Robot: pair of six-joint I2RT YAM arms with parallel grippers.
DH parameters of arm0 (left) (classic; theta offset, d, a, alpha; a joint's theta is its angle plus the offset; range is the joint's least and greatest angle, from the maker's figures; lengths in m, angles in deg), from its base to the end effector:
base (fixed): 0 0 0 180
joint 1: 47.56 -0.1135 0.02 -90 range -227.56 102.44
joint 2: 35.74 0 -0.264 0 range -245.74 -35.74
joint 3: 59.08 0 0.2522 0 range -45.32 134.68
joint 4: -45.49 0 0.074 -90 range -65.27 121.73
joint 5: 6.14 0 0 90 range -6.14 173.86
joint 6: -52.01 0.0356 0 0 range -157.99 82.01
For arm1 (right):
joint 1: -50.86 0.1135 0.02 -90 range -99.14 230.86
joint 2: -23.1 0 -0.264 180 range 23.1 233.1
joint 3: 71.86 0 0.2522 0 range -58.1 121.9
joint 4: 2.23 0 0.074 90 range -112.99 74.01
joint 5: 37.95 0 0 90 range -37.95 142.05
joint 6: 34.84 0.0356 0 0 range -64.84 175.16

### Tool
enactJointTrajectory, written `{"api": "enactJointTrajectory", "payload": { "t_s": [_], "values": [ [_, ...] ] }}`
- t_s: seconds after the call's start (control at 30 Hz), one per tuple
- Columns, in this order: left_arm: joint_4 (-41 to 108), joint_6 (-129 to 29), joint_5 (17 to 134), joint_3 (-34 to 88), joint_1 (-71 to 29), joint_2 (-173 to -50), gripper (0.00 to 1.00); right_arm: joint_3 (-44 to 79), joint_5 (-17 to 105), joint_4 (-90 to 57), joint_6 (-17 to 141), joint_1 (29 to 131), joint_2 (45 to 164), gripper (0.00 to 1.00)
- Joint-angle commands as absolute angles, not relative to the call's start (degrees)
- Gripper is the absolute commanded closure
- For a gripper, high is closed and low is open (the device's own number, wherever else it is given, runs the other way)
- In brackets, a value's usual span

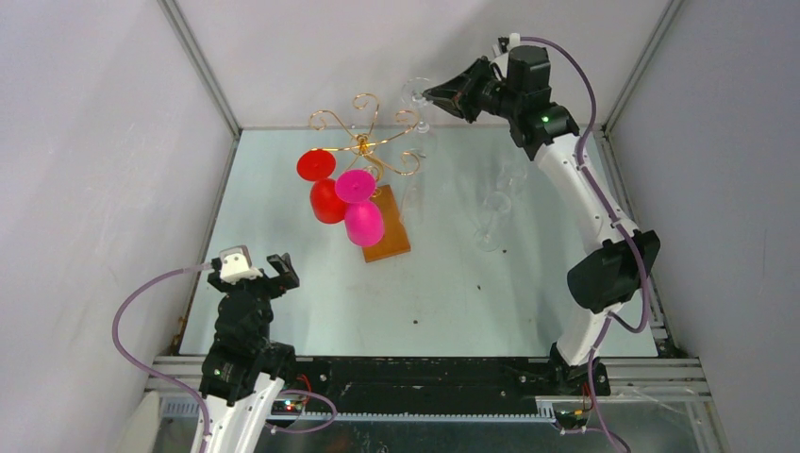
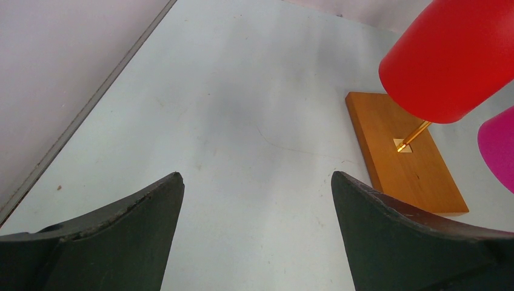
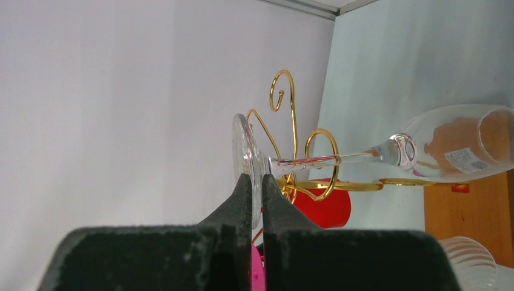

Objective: Place the wine glass upside down on the wine glass rack
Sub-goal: Turn the wine glass upside down at the wine rack.

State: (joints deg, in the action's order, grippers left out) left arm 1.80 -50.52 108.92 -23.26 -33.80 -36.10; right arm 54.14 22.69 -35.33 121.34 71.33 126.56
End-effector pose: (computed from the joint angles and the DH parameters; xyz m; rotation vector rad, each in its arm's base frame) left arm 0.0683 -0.0012 0.2463 -0.3034 1.6737 0.0326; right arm 0.3852 0.1624 0.4477 0.3681 1.9714 1.4905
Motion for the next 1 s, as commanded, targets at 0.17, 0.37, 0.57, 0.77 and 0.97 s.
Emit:
{"api": "enactJointTrajectory", "payload": {
  "t_s": [0.17, 0.37, 0.57, 0.77, 0.97],
  "values": [
    [3.3, -50.3, 108.2, -23.9, -33.7, -32.9, 0.0, 60.6, 21.5, -34.1, 120.8, 71.7, 128.8, 1.0],
    [3.3, -50.3, 108.1, -24.0, -33.7, -32.9, 0.0, 62.0, 21.1, -33.5, 121.3, 71.9, 130.1, 1.0],
    [3.2, -50.2, 108.2, -24.0, -33.7, -32.3, 0.0, 63.5, 22.0, -34.3, 121.4, 72.6, 131.4, 1.0],
    [3.2, -50.1, 108.2, -24.1, -33.6, -32.2, 0.0, 68.6, 22.0, -37.0, 120.8, 73.7, 134.2, 1.0],
    [3.3, -49.9, 108.0, -24.2, -33.7, -32.1, 0.0, 69.7, 22.1, -37.2, 121.1, 74.9, 135.3, 1.0]
  ]
}}
